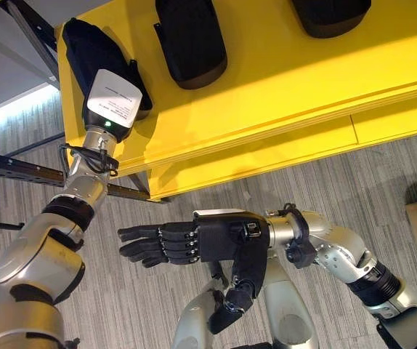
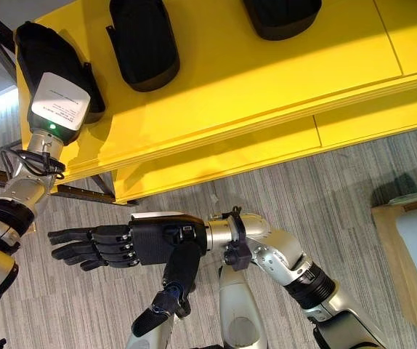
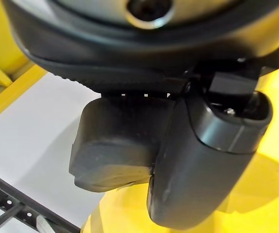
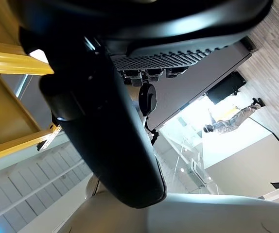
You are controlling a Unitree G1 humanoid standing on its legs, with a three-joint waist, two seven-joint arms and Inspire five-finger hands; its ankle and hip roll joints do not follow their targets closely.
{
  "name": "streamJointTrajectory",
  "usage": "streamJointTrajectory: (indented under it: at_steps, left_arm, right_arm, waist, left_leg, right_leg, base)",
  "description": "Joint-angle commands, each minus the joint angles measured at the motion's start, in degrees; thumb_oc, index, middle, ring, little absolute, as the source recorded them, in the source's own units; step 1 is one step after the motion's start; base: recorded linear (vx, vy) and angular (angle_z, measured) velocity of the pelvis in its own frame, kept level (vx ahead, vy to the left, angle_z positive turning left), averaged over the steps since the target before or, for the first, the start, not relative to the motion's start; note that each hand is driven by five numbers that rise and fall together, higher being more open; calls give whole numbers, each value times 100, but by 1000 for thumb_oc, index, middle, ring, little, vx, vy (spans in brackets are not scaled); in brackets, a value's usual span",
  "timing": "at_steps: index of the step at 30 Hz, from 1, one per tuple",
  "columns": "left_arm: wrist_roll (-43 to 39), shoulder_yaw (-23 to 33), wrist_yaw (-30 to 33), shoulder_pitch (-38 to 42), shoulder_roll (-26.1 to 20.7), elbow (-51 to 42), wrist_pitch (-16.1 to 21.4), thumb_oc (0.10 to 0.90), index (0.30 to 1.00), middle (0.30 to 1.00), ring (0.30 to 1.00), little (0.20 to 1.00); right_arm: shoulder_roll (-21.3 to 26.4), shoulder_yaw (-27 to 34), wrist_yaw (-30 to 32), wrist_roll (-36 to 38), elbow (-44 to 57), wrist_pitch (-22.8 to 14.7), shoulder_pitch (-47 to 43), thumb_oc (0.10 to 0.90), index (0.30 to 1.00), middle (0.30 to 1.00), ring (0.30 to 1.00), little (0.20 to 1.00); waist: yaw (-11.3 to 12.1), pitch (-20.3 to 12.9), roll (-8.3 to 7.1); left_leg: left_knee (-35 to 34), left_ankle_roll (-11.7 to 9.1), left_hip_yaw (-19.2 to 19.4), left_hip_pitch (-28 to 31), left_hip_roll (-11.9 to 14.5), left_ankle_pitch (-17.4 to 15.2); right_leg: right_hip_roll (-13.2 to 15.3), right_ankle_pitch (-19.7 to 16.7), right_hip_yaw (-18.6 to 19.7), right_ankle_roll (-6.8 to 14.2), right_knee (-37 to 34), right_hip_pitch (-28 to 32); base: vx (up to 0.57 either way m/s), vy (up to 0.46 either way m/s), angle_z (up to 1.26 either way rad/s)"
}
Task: Move parts from the plastic box to the shelf.
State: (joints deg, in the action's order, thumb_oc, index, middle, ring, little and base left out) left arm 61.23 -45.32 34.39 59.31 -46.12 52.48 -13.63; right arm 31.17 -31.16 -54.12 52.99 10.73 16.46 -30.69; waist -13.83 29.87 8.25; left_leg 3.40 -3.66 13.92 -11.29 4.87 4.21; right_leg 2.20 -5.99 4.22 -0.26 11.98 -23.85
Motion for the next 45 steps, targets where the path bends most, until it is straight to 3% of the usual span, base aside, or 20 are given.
streamJointTrajectory:
  at_steps: [1,5,14,20,29,38,45]
  left_arm:
    - [182,148,-126,366,-730,174,-577,400,300,300,300,300]
    - [428,122,-454,354,-705,273,-801,400,300,300,300,300]
    - [746,13,-737,440,-693,300,-865,400,300,300,300,300]
    - [798,28,-1114,544,-805,125,-1109,400,300,300,300,300]
    - [1491,-88,-1524,733,-851,-107,-1005,400,300,300,300,300]
    - [1713,-210,-1563,969,-1105,-7,-893,400,300,300,300,300]
    - [1902,-382,-1474,1205,-1109,307,-739,400,300,300,300,300]
  right_arm:
    - [-331,-93,-99,628,298,-350,-258,900,1000,1000,1000,1000]
    - [-341,-126,-61,616,302,-339,-268,900,1000,1000,1000,1000]
    - [-290,-165,17,675,336,-352,-284,900,1000,1000,1000,1000]
    - [-262,-162,64,656,412,-395,-200,900,1000,1000,1000,1000]
    - [-128,-121,90,770,452,-444,-181,900,1000,1000,1000,1000]
    - [40,-190,-26,765,412,-520,-116,900,1000,1000,1000,1000]
    - [109,-269,-150,784,391,-610,-78,900,1000,1000,1000,1000]
  waist:
    - [9,-439,175]
    - [-6,-438,200]
    - [-25,-438,215]
    - [-36,-429,236]
    - [-89,-386,266]
    - [-183,-305,367]
    - [-260,-272,361]
  left_leg:
    - [335,-143,-463,-235,269,-59]
    - [330,-140,-449,-234,255,-64]
    - [400,-119,-429,-256,215,-90]
    - [403,-109,-420,-245,172,-100]
    - [374,-95,-351,-278,106,-112]
    - [353,-61,-195,-293,-81,-160]
    - [460,-31,-73,-314,-178,-263]
  right_leg:
    - [541,821,76,492,397,201]
    - [556,814,98,506,365,212]
    - [552,824,120,493,391,222]
    - [563,791,154,510,309,278]
    - [596,669,241,556,116,280]
    - [755,366,381,676,-332,350]
    - [862,207,439,749,-537,398]
  base:
    - [0,0,0]
    - [0,0,0]
    - [12,4,0]
    - [34,14,0]
    - [20,17,-1]
    - [43,79,-14]
    - [54,65,-8]
